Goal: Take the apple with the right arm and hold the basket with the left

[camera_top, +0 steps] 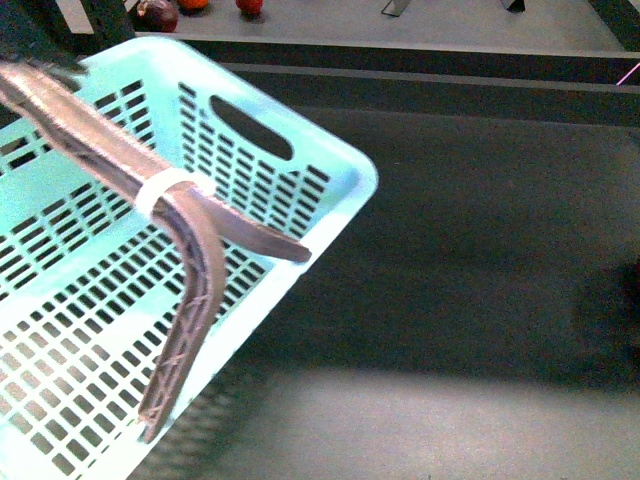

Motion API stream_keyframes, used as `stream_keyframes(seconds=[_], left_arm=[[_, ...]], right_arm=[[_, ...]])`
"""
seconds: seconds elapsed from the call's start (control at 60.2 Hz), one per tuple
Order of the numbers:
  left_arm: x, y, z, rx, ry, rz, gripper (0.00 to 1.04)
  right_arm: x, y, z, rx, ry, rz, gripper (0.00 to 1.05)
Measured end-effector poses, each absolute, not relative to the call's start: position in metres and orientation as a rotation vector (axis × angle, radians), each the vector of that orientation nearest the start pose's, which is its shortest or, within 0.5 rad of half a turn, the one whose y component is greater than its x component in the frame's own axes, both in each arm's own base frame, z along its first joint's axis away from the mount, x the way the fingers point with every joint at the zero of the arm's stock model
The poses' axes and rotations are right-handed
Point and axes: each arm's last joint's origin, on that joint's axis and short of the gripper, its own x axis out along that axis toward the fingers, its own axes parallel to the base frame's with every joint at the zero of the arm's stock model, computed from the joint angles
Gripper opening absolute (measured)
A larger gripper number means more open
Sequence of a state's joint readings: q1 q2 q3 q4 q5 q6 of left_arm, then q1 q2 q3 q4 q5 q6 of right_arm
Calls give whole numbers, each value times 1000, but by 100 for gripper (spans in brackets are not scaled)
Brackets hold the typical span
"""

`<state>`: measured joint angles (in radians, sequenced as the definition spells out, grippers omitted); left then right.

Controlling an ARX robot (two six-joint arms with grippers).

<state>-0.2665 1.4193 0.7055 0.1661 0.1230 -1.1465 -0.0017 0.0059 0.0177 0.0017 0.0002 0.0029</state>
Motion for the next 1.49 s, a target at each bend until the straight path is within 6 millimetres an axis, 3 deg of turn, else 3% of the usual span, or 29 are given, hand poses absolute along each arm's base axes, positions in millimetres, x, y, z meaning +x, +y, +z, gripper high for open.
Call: stream_keyframes(seconds=[0.249, 0.498, 1.113, 1.312, 1.495], left_arm=[[270, -148, 242, -1006, 730, -284, 6], [253, -183, 252, -968, 776, -428, 6], [250, -188, 253, -938, 776, -453, 6], [250, -188, 253, -936, 775, -454, 6], [250, -188, 252, -933, 774, -450, 6]], right_arm=[[97, 0, 169, 3, -14, -2, 96], [97, 0, 169, 3, -14, -2, 96], [97, 0, 169, 3, -14, -2, 96], [104, -7, 160, 176, 484, -151, 96], [124, -30, 155, 225, 513, -251, 96]])
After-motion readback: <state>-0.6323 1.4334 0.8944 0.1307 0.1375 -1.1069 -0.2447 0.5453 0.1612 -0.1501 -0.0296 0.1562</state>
